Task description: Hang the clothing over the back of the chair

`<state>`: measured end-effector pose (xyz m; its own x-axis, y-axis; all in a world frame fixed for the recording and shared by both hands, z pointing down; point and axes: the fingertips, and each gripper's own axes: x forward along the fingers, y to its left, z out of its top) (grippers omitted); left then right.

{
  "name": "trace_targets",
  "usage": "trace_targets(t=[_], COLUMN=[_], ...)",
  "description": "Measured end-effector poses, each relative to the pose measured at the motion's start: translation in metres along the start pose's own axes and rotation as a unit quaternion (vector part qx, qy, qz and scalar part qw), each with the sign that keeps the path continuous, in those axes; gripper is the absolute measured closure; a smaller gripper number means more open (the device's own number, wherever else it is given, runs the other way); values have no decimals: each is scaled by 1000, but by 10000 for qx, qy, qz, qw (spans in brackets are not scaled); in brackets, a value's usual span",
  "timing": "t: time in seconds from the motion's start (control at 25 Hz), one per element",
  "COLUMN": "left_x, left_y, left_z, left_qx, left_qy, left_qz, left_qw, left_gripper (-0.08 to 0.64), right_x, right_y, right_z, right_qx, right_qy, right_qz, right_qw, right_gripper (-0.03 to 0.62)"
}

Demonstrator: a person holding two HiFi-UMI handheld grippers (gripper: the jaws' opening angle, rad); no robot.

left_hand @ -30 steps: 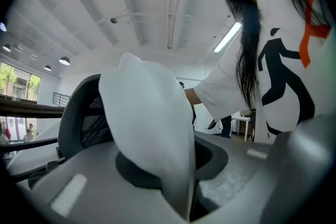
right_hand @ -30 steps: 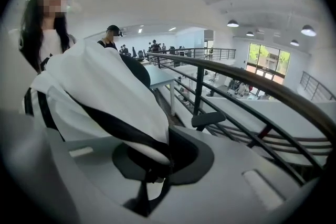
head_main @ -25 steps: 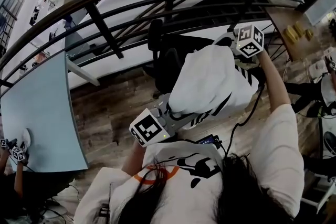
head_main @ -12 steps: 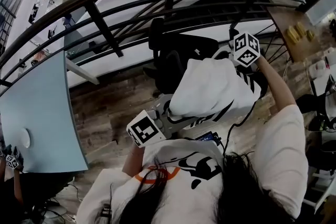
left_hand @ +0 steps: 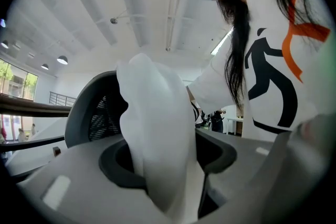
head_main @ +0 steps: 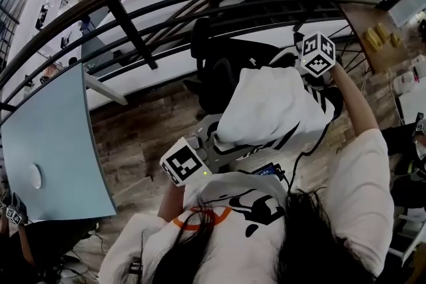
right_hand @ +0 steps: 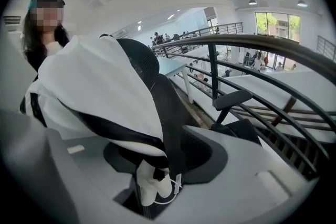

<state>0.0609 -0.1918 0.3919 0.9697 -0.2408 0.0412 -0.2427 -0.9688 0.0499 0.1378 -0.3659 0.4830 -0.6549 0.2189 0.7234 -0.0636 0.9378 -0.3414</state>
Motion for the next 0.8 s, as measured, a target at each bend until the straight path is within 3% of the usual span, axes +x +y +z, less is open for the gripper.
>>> trace_targets(t=[0.28, 0.48, 0.64, 0.8], left_x=[-9, -16, -26, -27], left_y=[3, 12, 20, 23], left_z=[0, -6, -14, -15], left_qx=[-39, -70, -48, -132], left_qy=[69, 96, 72, 42], left_qz=[-83, -25, -52, -28], left_qw=[9999, 9999, 9999, 9999], left_gripper=[181, 181, 181, 181], right_x=[-33, -61, -72, -86], right_y=[-15, -35, -46, -34], right_z=[-14, -37, -34, -2], right_qx=[449, 908, 1082, 928], right_qy=[86, 1, -494, -1326], right_qz=[-17, -134, -436, -443], right_qw=[9990, 9958, 9919, 9858], right_gripper=[266, 268, 282, 284])
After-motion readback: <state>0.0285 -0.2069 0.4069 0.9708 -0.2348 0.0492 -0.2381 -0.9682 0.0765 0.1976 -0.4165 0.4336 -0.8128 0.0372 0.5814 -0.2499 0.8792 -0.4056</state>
